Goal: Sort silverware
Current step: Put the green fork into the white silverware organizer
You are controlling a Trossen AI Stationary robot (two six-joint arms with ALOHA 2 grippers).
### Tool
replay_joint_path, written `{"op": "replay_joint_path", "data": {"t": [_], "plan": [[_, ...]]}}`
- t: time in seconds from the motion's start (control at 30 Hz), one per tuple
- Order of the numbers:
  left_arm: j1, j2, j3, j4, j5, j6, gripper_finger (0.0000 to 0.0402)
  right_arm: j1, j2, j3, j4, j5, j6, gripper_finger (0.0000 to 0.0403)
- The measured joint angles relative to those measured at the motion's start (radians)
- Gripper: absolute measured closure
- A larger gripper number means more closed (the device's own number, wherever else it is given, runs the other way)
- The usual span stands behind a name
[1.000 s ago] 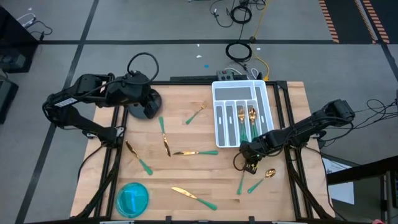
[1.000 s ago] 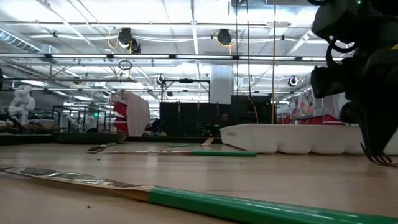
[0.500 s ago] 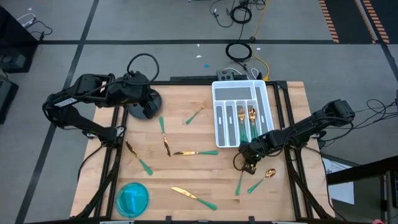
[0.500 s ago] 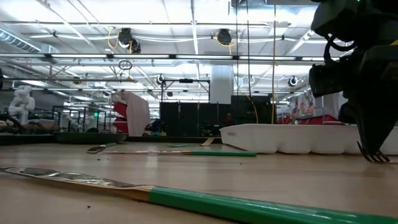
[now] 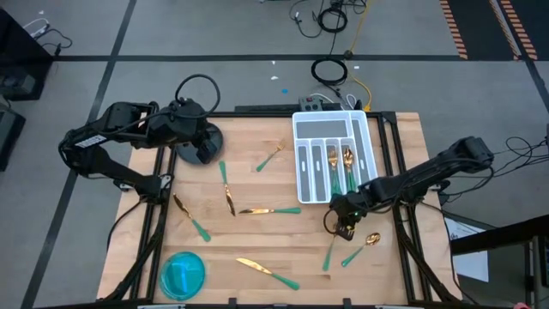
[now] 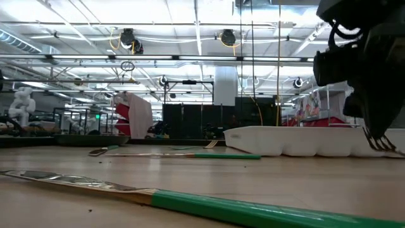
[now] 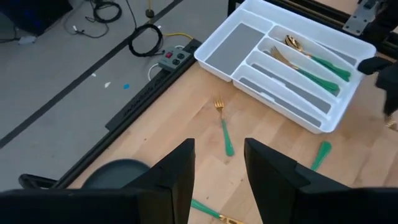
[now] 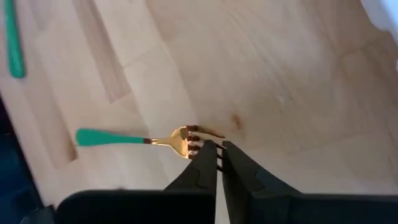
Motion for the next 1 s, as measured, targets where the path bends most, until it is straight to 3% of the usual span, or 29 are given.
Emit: {"op": "replay_joint_path", "data": {"t": [1.0], "plan": [[0.000,0.000,0.000,-0.031,-0.032,0.024,0.0256,0.000,-0.037,0.308,-0.344,0.003,-0.102,0.0402]]}}
